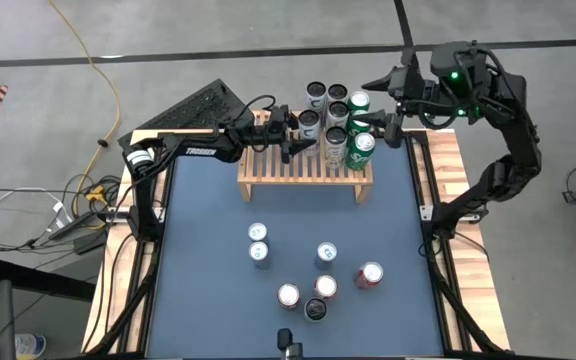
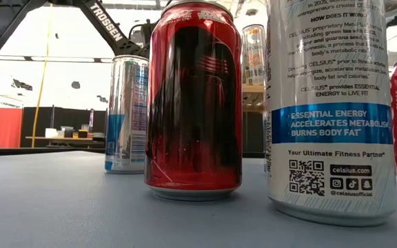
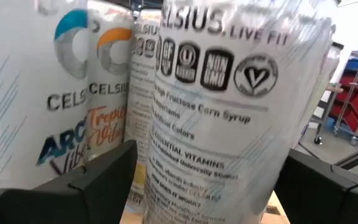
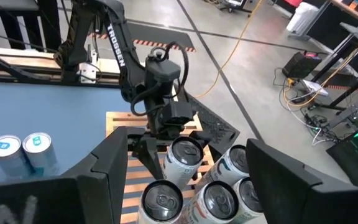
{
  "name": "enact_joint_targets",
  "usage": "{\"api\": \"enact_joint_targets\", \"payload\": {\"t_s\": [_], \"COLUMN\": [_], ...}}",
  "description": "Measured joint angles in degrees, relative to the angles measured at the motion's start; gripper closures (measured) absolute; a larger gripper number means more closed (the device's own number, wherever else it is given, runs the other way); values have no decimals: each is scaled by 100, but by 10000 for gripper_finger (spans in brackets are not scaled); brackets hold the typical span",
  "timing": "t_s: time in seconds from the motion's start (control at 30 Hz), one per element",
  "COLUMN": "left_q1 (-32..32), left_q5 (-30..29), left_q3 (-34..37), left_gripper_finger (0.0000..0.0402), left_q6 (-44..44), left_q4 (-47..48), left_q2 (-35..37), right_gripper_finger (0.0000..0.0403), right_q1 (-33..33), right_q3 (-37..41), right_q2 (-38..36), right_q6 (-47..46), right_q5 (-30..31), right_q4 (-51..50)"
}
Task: Place canned beverage on shelf
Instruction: Put the right white-blue soda can on the shelf aligned with the other white-blue soda can
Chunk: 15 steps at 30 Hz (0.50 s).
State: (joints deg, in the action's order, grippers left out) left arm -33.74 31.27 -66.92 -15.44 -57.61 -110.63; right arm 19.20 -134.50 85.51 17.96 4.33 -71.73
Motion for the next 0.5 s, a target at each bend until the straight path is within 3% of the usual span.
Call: {"api": "enact_joint_targets", "payload": {"t_s": [0.5], "left_q1": [2], "left_q5": [-69], "left_q3": [-454], "left_gripper_finger": [74], "left_q6": [773], "left_q4": [933], "left_q2": [37], "right_gripper_finger": [137], "right_q1": [-4], "right_q3": [2], "right_q2": [165], "right_q6": [8], "right_q5": [-40], "right_q4": [-157]}}
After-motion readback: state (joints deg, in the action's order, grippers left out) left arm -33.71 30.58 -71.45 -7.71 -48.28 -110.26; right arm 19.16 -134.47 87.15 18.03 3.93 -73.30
